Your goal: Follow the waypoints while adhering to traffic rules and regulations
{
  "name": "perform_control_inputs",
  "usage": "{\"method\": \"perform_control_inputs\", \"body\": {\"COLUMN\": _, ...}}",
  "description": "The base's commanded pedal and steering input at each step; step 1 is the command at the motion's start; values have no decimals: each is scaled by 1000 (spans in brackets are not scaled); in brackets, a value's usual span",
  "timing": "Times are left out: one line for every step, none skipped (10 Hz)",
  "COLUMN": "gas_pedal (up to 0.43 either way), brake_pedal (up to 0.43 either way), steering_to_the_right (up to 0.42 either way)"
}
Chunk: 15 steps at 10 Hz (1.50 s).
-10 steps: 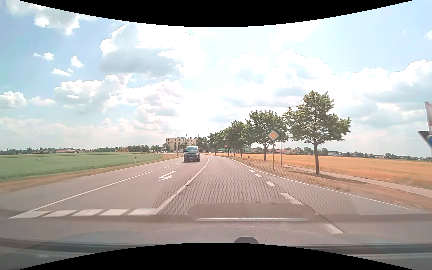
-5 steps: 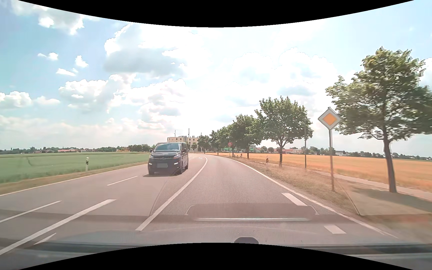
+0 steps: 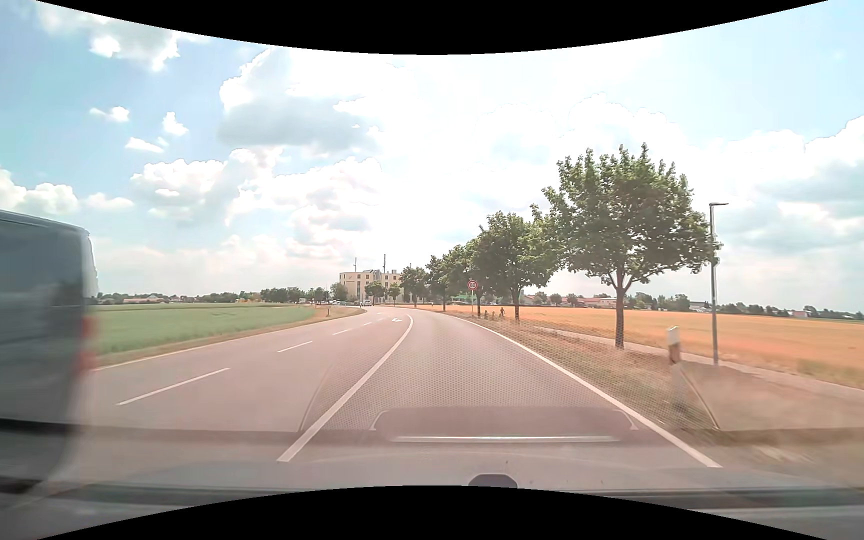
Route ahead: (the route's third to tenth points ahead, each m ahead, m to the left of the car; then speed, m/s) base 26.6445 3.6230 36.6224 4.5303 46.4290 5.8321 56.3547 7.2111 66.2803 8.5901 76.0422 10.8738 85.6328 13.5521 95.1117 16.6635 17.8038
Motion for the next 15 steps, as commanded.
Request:
{"method": "perform_control_inputs", "body": {"gas_pedal": 118, "brake_pedal": 0, "steering_to_the_right": -14}}
{"method": "perform_control_inputs", "body": {"gas_pedal": 118, "brake_pedal": 0, "steering_to_the_right": -14}}
{"method": "perform_control_inputs", "body": {"gas_pedal": 110, "brake_pedal": 0, "steering_to_the_right": -14}}
{"method": "perform_control_inputs", "body": {"gas_pedal": 98, "brake_pedal": 0, "steering_to_the_right": -15}}
{"method": "perform_control_inputs", "body": {"gas_pedal": 87, "brake_pedal": 0, "steering_to_the_right": -16}}
{"method": "perform_control_inputs", "body": {"gas_pedal": 87, "brake_pedal": 0, "steering_to_the_right": -17}}
{"method": "perform_control_inputs", "body": {"gas_pedal": 87, "brake_pedal": 0, "steering_to_the_right": -19}}
{"method": "perform_control_inputs", "body": {"gas_pedal": 87, "brake_pedal": 0, "steering_to_the_right": -20}}
{"method": "perform_control_inputs", "body": {"gas_pedal": 87, "brake_pedal": 0, "steering_to_the_right": -20}}
{"method": "perform_control_inputs", "body": {"gas_pedal": 87, "brake_pedal": 0, "steering_to_the_right": -20}}
{"method": "perform_control_inputs", "body": {"gas_pedal": 87, "brake_pedal": 0, "steering_to_the_right": -20}}
{"method": "perform_control_inputs", "body": {"gas_pedal": 87, "brake_pedal": 0, "steering_to_the_right": -20}}
{"method": "perform_control_inputs", "body": {"gas_pedal": 87, "brake_pedal": 0, "steering_to_the_right": -20}}
{"method": "perform_control_inputs", "body": {"gas_pedal": 87, "brake_pedal": 0, "steering_to_the_right": -20}}
{"method": "perform_control_inputs", "body": {"gas_pedal": 87, "brake_pedal": 0, "steering_to_the_right": -20}}
